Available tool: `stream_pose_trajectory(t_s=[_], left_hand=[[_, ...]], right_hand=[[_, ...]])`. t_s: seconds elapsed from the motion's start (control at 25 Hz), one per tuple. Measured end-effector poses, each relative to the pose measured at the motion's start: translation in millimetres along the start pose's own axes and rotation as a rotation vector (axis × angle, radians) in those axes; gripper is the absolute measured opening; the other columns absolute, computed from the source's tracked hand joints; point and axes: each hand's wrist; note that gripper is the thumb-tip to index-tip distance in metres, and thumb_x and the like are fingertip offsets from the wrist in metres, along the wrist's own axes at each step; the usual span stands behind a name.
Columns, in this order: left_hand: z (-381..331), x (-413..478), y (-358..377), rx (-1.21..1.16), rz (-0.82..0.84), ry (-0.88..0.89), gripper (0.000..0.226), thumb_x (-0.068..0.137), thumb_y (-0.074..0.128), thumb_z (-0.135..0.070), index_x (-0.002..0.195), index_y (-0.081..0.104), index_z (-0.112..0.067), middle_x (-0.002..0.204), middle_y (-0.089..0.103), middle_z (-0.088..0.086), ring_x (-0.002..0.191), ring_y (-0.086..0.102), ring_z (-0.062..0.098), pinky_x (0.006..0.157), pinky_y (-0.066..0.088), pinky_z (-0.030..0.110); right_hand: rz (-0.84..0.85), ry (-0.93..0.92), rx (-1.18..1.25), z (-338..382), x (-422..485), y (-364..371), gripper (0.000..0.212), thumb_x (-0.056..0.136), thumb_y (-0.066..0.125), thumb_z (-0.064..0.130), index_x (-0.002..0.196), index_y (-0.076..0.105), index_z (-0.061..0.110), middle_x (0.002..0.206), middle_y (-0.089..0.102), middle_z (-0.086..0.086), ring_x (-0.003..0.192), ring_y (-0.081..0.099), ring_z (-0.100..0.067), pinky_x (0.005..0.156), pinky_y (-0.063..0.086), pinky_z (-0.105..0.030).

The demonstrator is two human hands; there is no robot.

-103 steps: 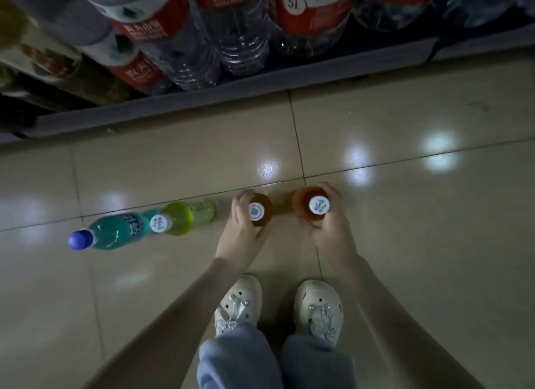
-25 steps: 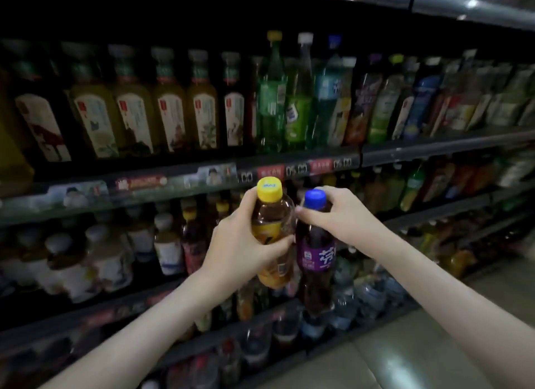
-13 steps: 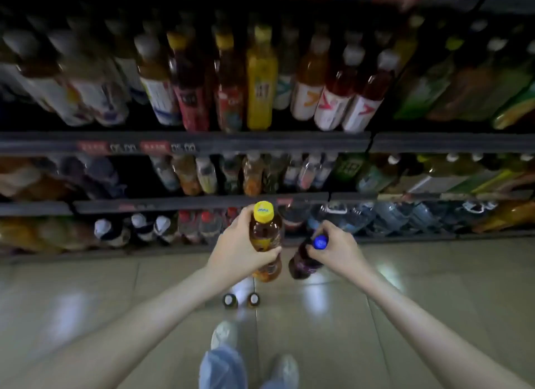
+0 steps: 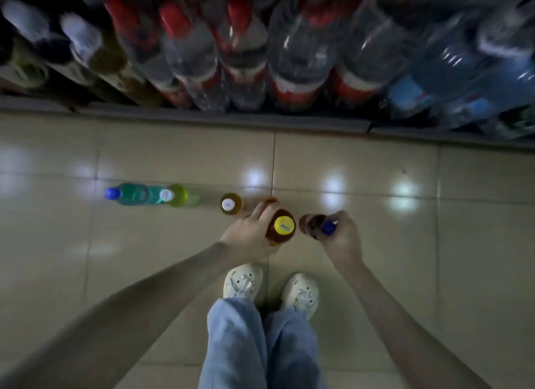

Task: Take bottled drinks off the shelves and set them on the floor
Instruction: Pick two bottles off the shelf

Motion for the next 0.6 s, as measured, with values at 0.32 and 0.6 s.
stream_pose_trajectory(t_s=[0.32, 0.6], left_hand=[[100, 58, 137, 0.165, 0.080, 0.200, 0.084, 0.063, 0.085, -0.029, 0.129, 0.036, -0.016, 0.126, 0.056, 0.014, 0.092, 0.065, 0.035, 0.051, 0.053, 0.038], [87, 49, 144, -0.015, 0.081, -0.104, 0.077, 0.080, 0.069, -0.040, 0.143, 0.029, -0.020, 0.143, 0.036, 0.001, 0.125, 0.043, 0.026, 0.083, 0.051, 0.045]], right_hand=[[-0.125, -0.189, -0.094, -69, 45, 90, 0.029, 0.078, 0.074, 0.009, 0.100, 0.056, 0.007, 0.097, 0.052, -0.005, 0.096, 0.047, -0.027, 0.074, 0.030, -0.018], [-0.068, -0.150, -0.104, -69, 32, 83, 0.051, 0.083, 0.069, 0.011, 0.130, 0.049, 0.009, 0.120, 0.050, -0.014, 0.111, 0.048, -0.030, 0.085, 0.032, -0.018]])
Point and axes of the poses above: each hand's wrist, its own x-axis towards the middle knuckle, its own y-axis out of the palm, z = x × y
